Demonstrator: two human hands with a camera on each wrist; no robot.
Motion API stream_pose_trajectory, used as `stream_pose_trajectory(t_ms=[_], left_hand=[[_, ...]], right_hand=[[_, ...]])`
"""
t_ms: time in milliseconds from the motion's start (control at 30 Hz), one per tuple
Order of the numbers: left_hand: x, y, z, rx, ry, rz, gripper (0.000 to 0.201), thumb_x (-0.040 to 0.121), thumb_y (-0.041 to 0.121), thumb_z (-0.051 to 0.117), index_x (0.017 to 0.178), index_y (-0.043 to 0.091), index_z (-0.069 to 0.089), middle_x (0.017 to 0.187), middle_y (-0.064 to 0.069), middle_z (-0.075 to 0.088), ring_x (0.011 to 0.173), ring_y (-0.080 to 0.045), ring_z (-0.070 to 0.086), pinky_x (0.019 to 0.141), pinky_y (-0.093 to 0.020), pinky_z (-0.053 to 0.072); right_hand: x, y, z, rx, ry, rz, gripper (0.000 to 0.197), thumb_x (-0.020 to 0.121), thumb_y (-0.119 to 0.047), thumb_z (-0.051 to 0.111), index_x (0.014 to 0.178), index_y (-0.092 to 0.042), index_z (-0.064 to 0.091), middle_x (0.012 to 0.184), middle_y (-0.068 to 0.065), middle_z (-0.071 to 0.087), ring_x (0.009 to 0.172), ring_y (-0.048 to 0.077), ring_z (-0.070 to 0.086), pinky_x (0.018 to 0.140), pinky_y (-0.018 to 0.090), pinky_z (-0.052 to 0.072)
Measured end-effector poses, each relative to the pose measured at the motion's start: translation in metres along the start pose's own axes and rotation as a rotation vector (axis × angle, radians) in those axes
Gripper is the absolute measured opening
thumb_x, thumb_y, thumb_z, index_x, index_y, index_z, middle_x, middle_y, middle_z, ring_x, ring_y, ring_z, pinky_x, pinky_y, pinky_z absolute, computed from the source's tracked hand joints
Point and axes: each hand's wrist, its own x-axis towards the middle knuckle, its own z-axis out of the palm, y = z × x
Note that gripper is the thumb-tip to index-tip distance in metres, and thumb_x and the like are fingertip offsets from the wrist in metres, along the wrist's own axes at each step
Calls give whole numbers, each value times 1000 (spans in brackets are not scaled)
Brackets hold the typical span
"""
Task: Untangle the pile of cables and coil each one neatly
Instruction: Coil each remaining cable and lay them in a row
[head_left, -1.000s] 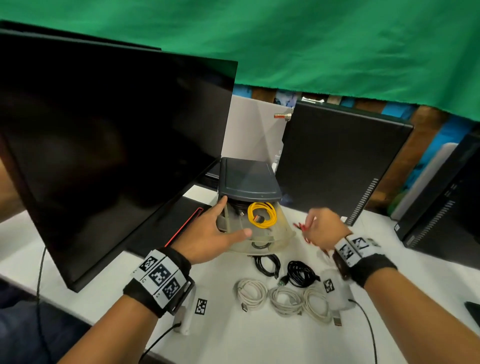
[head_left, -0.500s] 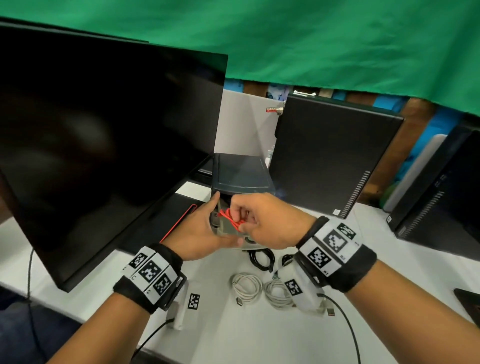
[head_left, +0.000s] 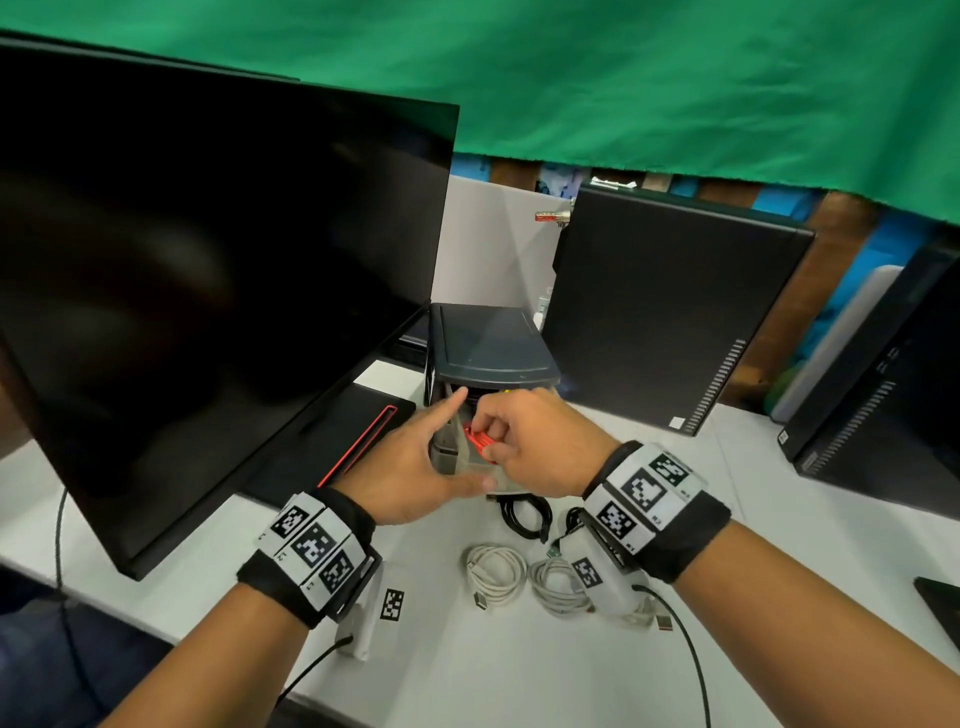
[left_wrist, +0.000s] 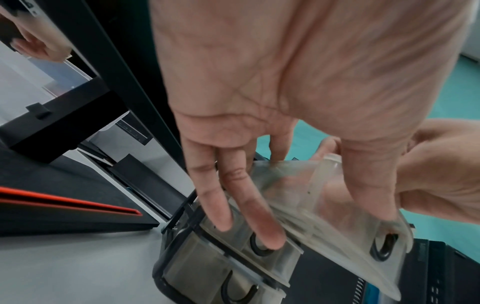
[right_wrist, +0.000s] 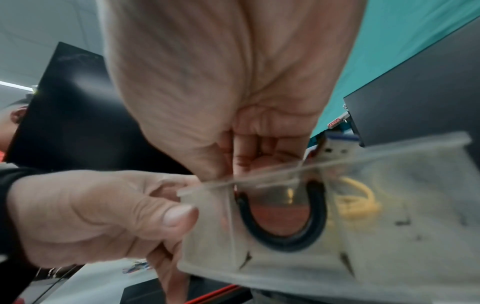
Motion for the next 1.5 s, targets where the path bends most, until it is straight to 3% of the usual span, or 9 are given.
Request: stream_pose_trajectory(t_ms=[167,333,433,667,900,1033,1167,1333,1500], left_hand=[[1,-1,3,54,118,33,129,48,76,77,156,44,15,164,11,17,145,-19,35,118,-43,35],[8,7,-14,216,174,41,130,54,69,84,156,46,8,166,19,-3,152,-9,-3,122,-42,13],[12,10,-18,204,124,22,125,55,66,85,156,42,16,164,24,0,151,-4,-2,122,-40,12],[15,10,-21,207,141,6,126,54,64,86,157,38,19,164,24,5,151,-4,4,124,-42,17],[13,9,-20,169,160,28,118,60,55,87,157,35,23,164,20,10,150,-4,13,123,-40,23],[14,14,-22,198,167,17,114,63,54,85,157,32,25,165,16,12,151,-8,14,121,-43,25],[16,12,-25,198,167,20,112,61,57,83,156,32,28,165,14,16,151,-9,15,122,-43,25],[18,11,-23,201,190,20,109,61,61,79,155,33,31,164,14,19,151,-9,18,121,-43,26],[22,6,-19,164,237,31,101,66,51,85,153,33,34,162,14,23,146,-14,31,116,-47,36]], right_hand=[[5,-3,1,29,-43,-32,13,93,-18,59,89,-14,71,77,-2,68,68,11,58,70,32,50],[-2,21,-27,242,370,87,15,96,-25,59,96,-23,74,80,-10,72,78,6,67,78,31,55],[-3,39,-36,325,401,169,16,98,-26,59,94,-25,74,76,-10,73,75,4,66,79,32,55],[-14,35,-21,190,16,145,14,94,-33,64,89,-30,76,89,-14,74,87,0,67,86,30,55],[-25,40,-31,130,4,142,12,87,-21,75,99,-24,77,81,-8,71,77,5,66,72,17,49],[-16,41,-22,162,113,123,6,89,-18,72,88,-22,76,79,-8,73,77,4,67,77,25,57],[-8,37,-22,51,52,112,22,99,-27,57,94,-21,77,84,-10,72,78,7,63,76,27,53],[-4,33,-27,-67,-162,68,47,103,-37,46,68,-10,61,59,0,48,54,16,44,58,34,43],[-20,64,-57,320,277,113,23,100,-31,56,100,-18,75,93,-4,73,82,3,66,75,17,52]])
